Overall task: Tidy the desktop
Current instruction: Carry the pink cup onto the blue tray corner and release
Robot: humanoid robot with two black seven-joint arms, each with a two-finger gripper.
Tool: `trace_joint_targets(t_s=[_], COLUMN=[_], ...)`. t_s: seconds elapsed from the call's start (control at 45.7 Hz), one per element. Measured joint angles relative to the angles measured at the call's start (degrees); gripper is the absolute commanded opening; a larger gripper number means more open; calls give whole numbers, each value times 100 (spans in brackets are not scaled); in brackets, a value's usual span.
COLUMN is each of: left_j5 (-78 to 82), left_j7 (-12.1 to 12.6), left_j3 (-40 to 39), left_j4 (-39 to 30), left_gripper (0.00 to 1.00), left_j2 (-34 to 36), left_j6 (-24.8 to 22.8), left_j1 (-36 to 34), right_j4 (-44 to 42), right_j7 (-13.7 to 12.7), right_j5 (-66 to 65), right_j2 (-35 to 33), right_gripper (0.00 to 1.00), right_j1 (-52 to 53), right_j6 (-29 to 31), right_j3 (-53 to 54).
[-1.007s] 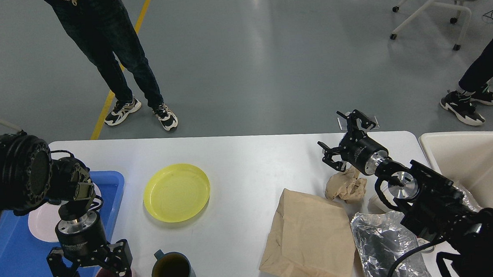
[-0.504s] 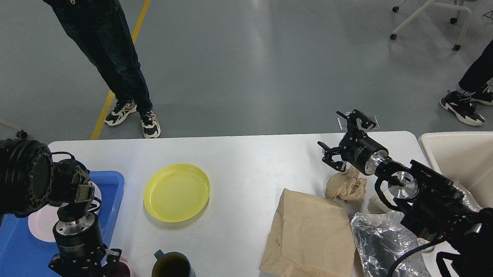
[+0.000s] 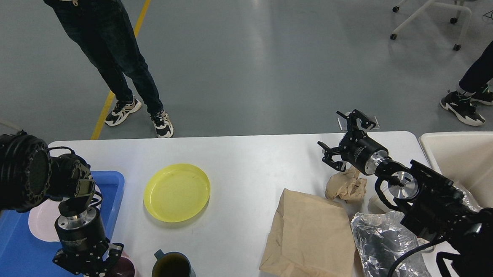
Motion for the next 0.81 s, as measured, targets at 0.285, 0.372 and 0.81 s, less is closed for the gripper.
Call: trace_joint_targets(t_s=[0.285, 0.372, 0.81], left_j5=[31, 43, 359], left_j7=[-14, 13, 420], left_j3=[-82, -63, 18], left_j4=[-141, -277, -190], left_gripper=[0, 0, 0], left_j2=[182, 336, 2599], left_j6=[0, 0, 0], left_j1=[-800, -1079, -1289], right_j4=[0, 0, 0], right_j7=[0, 0, 0], right_j5=[0, 0, 0], right_j2=[0, 0, 0], right_gripper=[100, 100, 100], right_j1=[-3, -3, -2], right_j6=[0, 0, 0], right_j3=[0, 0, 0])
